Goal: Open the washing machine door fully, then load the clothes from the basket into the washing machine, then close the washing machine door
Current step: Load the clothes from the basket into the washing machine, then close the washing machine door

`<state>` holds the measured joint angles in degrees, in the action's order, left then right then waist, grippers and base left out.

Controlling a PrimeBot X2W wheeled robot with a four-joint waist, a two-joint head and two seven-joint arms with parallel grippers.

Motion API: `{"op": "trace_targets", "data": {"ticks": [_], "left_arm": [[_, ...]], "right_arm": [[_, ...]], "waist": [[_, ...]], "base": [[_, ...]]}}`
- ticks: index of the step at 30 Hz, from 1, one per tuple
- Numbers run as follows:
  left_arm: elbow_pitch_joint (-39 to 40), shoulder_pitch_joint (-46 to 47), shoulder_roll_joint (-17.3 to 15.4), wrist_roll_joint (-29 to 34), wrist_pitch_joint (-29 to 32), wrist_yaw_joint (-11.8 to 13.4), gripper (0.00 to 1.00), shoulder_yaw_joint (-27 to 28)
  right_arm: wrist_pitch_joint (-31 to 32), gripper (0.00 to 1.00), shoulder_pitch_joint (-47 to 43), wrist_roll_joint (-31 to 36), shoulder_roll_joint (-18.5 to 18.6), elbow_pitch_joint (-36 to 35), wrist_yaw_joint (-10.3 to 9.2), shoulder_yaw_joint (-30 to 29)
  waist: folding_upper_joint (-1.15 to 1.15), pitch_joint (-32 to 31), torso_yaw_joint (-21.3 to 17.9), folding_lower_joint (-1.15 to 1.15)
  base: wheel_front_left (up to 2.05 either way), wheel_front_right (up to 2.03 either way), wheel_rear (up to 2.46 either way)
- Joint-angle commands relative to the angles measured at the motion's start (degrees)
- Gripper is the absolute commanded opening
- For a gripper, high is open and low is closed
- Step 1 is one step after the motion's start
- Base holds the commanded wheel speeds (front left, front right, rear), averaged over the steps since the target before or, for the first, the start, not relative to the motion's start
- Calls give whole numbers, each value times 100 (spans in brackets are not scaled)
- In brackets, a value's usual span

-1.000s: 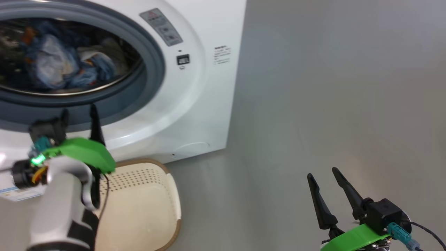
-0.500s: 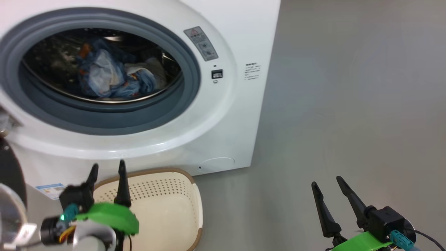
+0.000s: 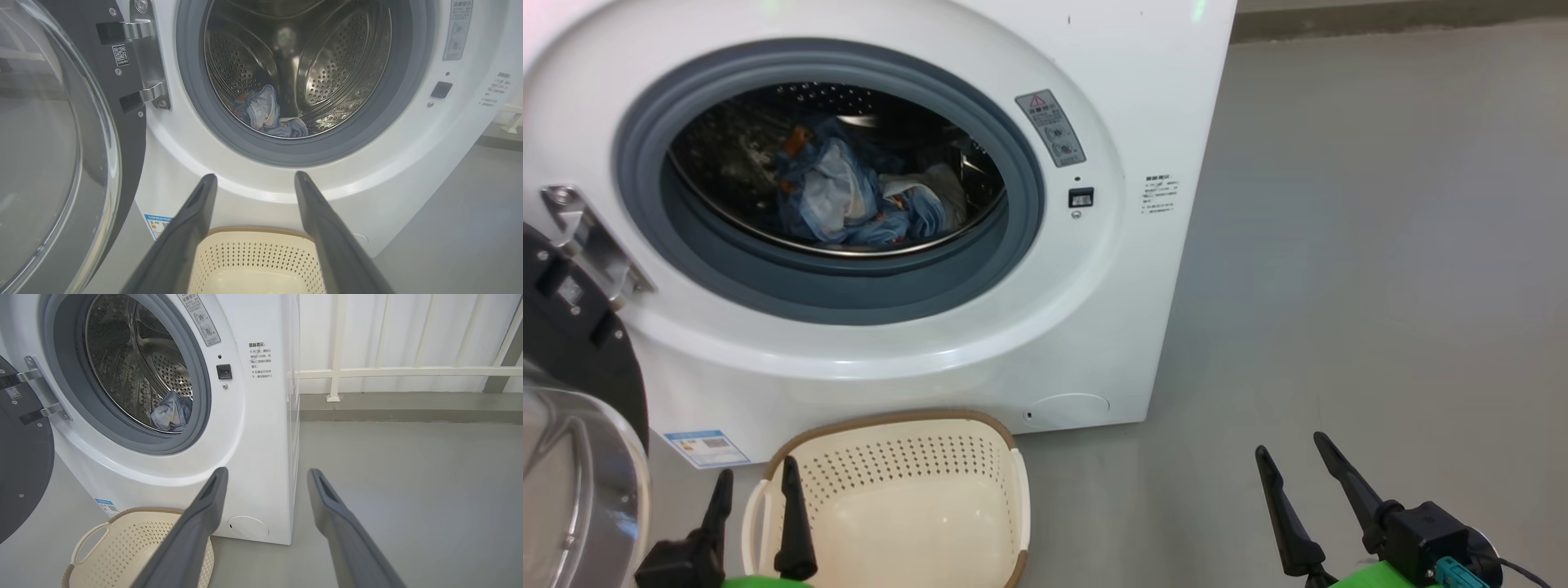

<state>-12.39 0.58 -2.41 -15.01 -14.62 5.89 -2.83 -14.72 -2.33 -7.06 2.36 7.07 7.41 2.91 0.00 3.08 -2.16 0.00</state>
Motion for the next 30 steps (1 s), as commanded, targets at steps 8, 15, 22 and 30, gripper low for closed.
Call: {"op": "trace_targets", "data": {"ticks": [8, 15, 22, 30], "left_arm": [[592, -362, -48, -169, -38, 128, 100, 248], [792, -626, -47, -320, -38, 214, 100, 148], [885, -682, -47, -320, -38, 289, 100, 143], [970, -723, -47, -308, -38, 323, 100, 198]], "right_arm": [[-28, 100, 7, 71, 82, -181, 8, 75], [-28, 100, -33, 93, 89, -178, 8, 61], [-28, 100, -42, 96, 84, -188, 8, 73], [-28, 100, -33, 107, 89, -183, 8, 80]], "waist": [[0, -161, 130, 0], [0, -222, 176, 0], [0, -215, 207, 0], [0, -229, 188, 0]], "base": [[0, 0, 0], [0, 0, 0], [0, 0, 0], [0, 0, 0]]}}
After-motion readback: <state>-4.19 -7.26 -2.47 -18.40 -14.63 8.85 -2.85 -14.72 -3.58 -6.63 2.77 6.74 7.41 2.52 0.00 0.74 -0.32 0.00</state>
